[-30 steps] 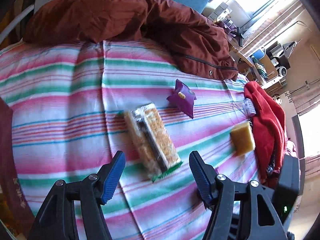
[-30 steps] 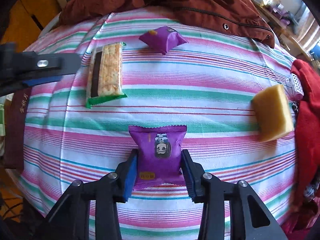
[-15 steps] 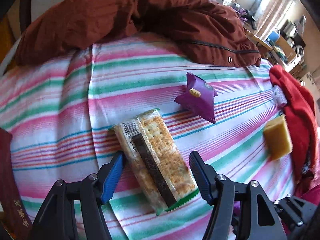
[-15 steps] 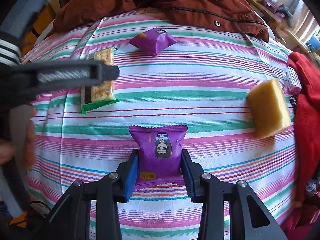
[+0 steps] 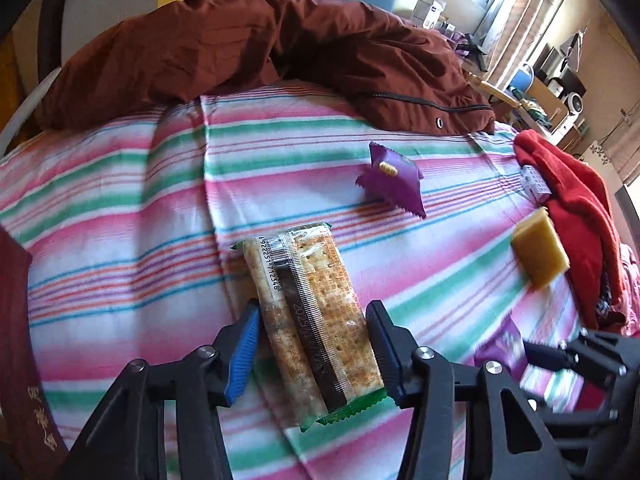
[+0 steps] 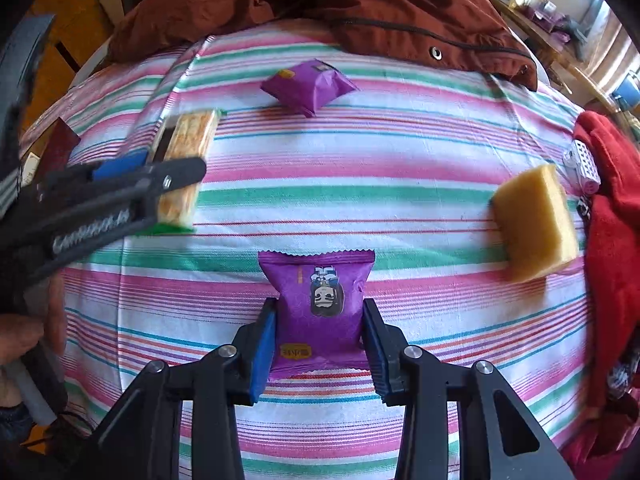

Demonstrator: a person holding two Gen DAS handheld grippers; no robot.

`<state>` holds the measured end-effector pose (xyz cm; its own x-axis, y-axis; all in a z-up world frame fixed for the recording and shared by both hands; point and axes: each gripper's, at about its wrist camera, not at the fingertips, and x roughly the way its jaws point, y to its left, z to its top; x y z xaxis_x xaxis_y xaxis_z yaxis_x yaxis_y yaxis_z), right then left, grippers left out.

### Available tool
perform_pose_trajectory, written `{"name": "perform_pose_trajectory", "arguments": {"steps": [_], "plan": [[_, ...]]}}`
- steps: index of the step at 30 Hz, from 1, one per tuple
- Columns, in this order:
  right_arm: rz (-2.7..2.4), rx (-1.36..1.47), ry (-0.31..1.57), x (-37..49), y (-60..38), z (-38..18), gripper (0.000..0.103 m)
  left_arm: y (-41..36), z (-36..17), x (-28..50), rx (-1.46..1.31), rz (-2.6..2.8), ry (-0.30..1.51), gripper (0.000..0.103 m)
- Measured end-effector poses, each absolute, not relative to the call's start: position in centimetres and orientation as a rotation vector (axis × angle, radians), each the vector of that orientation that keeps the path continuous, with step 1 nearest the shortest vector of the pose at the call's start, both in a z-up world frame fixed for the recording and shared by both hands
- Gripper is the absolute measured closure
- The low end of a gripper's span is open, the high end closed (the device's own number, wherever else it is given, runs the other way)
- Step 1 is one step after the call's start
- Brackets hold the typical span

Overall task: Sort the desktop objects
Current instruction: 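Grasp the cracker pack with left tool while right tool grasps purple snack packet, then carry cracker pack and purple packet into the gold tray and open both tools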

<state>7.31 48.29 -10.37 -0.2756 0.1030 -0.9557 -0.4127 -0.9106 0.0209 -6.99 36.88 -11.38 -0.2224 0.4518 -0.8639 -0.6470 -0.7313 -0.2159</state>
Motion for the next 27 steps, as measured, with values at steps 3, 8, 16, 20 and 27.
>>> {"name": "perform_pose_trajectory", "arguments": {"steps": [3,8,16,20,27], "plan": [[2.262,-1.653,0.36,7.2,47.8,-10.3,0.062,35.8,-11.3,-6.3,-1.314,1.999,0.251,0.05],[2.291,-1.626,0.358,7.3,47.6,-9.9,0.063,33.8,-10.8,-5.3,-1.304,1.991,0.218,0.05],[2.375,-1.565,0.338,7.5,46.9,-8.5,0.062,30.9,-7.6,-3.5,-1.211,2.019,0.194,0.05],[2.442,-1.528,0.324,7.3,46.2,-7.6,0.062,28.9,-5.6,-2.9,-1.156,2.045,0.164,0.05],[2.468,-1.529,0.312,7.5,45.4,-7.1,0.062,23.6,-2.6,-2.8,-1.098,2.113,0.085,0.05]]}}
